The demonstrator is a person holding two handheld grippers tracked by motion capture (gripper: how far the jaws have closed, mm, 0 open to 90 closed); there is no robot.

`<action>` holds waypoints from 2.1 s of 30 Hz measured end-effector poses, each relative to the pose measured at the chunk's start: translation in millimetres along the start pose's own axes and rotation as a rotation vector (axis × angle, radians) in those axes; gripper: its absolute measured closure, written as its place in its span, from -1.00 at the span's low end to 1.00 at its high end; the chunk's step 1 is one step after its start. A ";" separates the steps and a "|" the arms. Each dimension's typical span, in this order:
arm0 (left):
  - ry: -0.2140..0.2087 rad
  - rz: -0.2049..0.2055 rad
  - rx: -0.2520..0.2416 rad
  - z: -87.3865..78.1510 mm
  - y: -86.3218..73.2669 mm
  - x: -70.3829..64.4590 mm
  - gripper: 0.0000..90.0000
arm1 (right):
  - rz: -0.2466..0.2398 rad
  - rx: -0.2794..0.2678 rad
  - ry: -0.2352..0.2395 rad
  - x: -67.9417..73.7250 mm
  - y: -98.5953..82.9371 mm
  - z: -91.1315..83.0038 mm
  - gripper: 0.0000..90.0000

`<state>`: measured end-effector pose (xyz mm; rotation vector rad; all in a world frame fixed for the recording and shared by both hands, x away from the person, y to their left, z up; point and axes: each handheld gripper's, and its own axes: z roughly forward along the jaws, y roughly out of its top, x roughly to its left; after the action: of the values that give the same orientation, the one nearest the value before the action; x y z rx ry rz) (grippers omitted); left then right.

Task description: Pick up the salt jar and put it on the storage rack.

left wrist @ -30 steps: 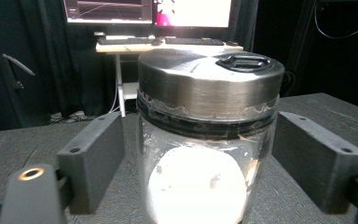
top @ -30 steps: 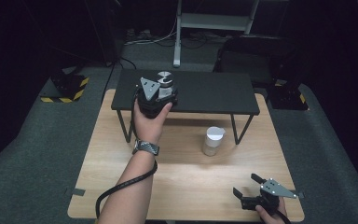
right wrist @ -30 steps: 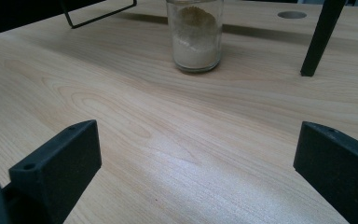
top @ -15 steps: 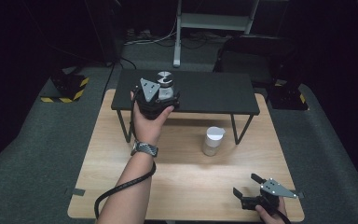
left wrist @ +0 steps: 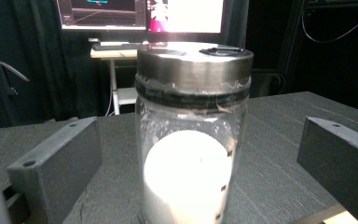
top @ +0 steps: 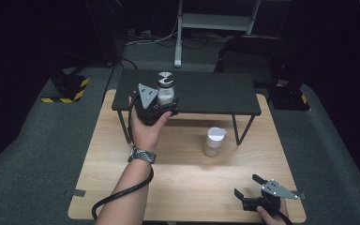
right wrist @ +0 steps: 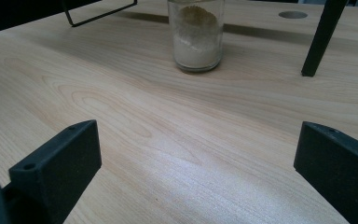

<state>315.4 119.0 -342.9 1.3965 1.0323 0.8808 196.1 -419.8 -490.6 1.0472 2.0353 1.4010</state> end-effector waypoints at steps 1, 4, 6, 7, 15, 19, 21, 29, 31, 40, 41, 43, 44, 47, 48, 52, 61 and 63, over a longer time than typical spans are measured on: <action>-0.006 0.001 -0.001 -2.6 -1.3 0.8 -0.99 | 0.000 0.001 0.000 0.0 0.1 0.0 -0.98; -0.011 0.001 -0.003 -6.7 -3.8 1.5 -0.99 | -0.003 0.003 0.000 0.2 0.5 0.2 -0.98; -0.015 0.001 -0.004 -10.4 -6.8 2.3 -0.99 | -0.003 0.003 -0.001 0.4 0.6 0.3 -0.98; -0.016 0.002 -0.001 -11.6 -7.5 2.5 -0.99 | -0.003 0.003 -0.001 0.4 0.6 0.3 -0.98; -0.032 0.004 -0.007 -27.4 -24.6 5.9 -0.99 | -0.005 0.005 -0.001 0.8 0.9 0.4 -0.98; -0.044 0.001 -0.012 -35.8 -35.1 6.4 -0.99 | -0.005 0.005 -0.002 0.9 0.9 0.5 -0.98; -0.051 0.000 -0.014 -40.0 -40.2 6.1 -0.99 | -0.009 0.004 -0.002 1.2 0.8 0.5 -0.98; -0.082 0.006 -0.029 -58.6 -64.3 8.4 -0.99 | -0.010 0.005 -0.004 1.5 0.9 0.5 -0.98; -0.086 0.005 -0.033 -63.5 -69.7 9.3 -0.99 | -0.011 0.005 -0.004 1.7 0.9 0.6 -0.98; -0.096 -0.008 -0.021 -83.3 -98.5 10.9 -0.99 | -0.014 0.006 -0.005 2.0 1.0 0.7 -0.98; -0.095 -0.011 -0.016 -85.4 -102.5 11.1 -0.99 | -0.014 0.006 -0.005 2.2 1.1 0.7 -0.98; -0.099 -0.023 -0.007 -90.0 -111.8 12.2 -0.99 | -0.015 0.006 -0.006 2.3 1.1 0.7 -0.98; -0.099 -0.027 -0.002 -91.4 -114.5 12.2 -0.99 | -0.015 0.006 -0.006 2.4 1.1 0.7 -0.98; -0.098 -0.032 0.014 -96.8 -124.3 12.6 -0.99 | -0.014 0.006 -0.007 2.4 1.1 0.7 -0.98; -0.096 -0.034 0.016 -98.6 -127.1 12.5 -0.99 | -0.014 0.006 -0.006 2.4 1.1 0.7 -0.98; -0.098 -0.034 0.027 -104.3 -134.2 12.9 -0.99 | -0.015 0.006 -0.008 2.6 1.1 0.7 -0.98; -0.096 -0.037 0.095 -119.9 -149.8 14.2 -0.99 | -0.017 0.006 -0.008 3.1 1.1 0.7 -0.98; -0.098 -0.047 0.105 -121.5 -150.4 16.3 -0.99 | -0.017 0.006 -0.009 3.1 1.1 0.6 -0.98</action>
<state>192.1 173.1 -482.7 1.4822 1.0445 0.7262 195.0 -416.7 -489.6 1.0346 2.0391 1.3800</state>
